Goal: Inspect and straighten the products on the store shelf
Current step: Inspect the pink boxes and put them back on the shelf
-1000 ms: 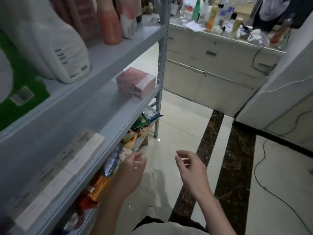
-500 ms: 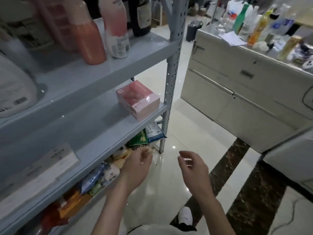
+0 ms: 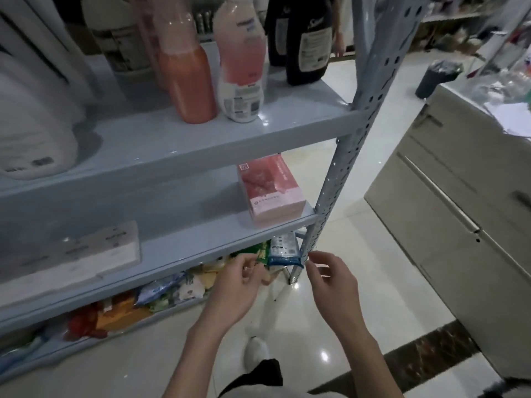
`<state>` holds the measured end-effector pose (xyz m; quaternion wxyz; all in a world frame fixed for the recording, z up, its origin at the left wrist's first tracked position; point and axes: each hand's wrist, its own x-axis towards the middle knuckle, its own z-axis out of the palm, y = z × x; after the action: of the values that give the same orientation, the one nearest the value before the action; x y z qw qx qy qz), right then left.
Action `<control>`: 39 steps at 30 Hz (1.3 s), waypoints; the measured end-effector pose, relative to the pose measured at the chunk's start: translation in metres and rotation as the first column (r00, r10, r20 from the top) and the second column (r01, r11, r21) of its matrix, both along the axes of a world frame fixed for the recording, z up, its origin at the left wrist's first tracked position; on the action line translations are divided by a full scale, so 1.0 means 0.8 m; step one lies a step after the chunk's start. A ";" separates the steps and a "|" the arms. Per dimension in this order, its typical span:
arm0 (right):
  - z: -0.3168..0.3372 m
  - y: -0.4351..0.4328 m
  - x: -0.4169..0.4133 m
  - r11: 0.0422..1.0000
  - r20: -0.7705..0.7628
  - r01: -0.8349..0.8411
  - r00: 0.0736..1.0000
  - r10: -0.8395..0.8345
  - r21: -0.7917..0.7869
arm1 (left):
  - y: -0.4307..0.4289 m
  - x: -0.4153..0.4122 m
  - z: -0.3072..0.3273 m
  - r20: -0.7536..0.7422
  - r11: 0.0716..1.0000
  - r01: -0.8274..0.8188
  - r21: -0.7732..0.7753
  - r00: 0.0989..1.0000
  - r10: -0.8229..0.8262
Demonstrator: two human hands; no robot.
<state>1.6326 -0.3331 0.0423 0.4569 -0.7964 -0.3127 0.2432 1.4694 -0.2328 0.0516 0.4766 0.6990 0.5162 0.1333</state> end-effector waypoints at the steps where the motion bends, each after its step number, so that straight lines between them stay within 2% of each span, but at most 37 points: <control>1: 0.000 0.012 0.006 1.000 -0.003 -0.019 1.000 0.019 -0.006 | 0.008 0.004 -0.002 0.004 0.999 -0.029 0.013 1.000 0.029; 12: 0.001 0.103 0.056 0.983 0.080 -0.174 0.981 0.177 -0.052 | 0.059 0.022 -0.020 0.033 0.974 -0.225 0.010 0.974 0.224; 30: -0.034 0.177 0.168 0.923 0.063 -0.379 0.921 0.383 -0.070 | 0.098 0.133 -0.025 -0.066 0.933 -0.355 0.063 0.931 0.359; 36: -0.047 0.219 0.175 0.900 0.142 -0.400 0.894 0.425 -0.173 | 0.135 0.142 -0.042 -0.096 0.923 -0.383 0.046 0.918 0.386; 39: -0.050 0.240 0.179 0.883 0.104 -0.400 0.895 0.435 -0.246 | 0.158 0.151 -0.051 -0.114 0.913 -0.406 0.027 0.906 0.406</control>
<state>1.7758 -0.1408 0.0023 0.2775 -0.7719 -0.4832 0.3059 1.5899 -0.1064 0.0107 0.4063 0.5835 0.6773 0.1889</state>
